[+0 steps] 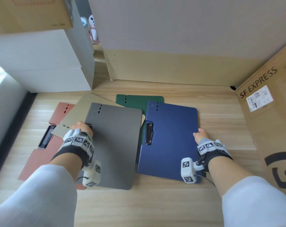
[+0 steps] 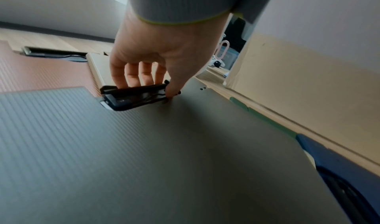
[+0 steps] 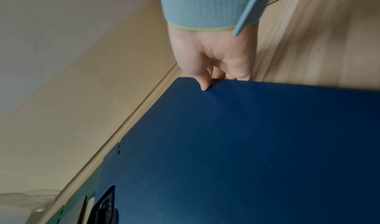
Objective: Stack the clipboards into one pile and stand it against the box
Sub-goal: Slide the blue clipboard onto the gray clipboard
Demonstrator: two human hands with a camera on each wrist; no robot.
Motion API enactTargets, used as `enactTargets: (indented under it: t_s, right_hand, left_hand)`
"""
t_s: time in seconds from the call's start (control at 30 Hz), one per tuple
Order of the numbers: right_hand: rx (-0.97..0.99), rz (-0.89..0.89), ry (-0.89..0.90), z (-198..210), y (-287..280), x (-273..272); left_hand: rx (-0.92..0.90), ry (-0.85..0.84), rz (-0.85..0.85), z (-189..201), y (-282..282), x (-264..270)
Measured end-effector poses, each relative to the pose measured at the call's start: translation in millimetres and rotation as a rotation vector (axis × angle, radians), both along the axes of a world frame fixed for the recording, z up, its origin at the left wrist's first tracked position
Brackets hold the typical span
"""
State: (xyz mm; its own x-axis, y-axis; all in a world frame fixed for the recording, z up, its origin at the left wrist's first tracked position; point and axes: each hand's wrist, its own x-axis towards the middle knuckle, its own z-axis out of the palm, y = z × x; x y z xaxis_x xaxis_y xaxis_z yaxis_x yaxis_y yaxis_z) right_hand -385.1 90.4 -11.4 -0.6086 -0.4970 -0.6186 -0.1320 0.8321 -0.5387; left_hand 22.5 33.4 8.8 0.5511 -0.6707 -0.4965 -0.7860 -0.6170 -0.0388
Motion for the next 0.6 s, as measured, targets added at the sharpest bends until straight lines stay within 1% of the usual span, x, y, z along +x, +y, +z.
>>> enactTargets:
  t_s: [0.1,0.2,0.27,0.33,0.4,0.47,0.6]
  right_hand:
    - [-0.009,-0.002,-0.001,4,1,0]
    - [0.008,0.122,0.013,1,3,-6]
    - [0.004,0.159,0.019,1,5,-11]
    - [-0.007,0.18,0.018,1,6,-13]
    - [-0.012,0.192,0.013,1,7,-14]
    - [-0.014,0.208,0.019,1,8,-15]
    - [-0.022,0.211,0.02,0,8,-21]
  left_hand:
    - [-0.064,0.025,-0.021,-3,2,-6]
    - [-0.121,0.036,-0.008,0,-3,-9]
    - [-0.142,0.04,0.017,6,-7,-11]
    - [-0.107,0.057,0.001,10,-10,-7]
    - [-0.042,0.063,-0.043,6,-10,-4]
    - [-0.038,0.091,-0.042,1,-7,-9]
    - [-0.007,0.076,-0.073,-2,-2,-25]
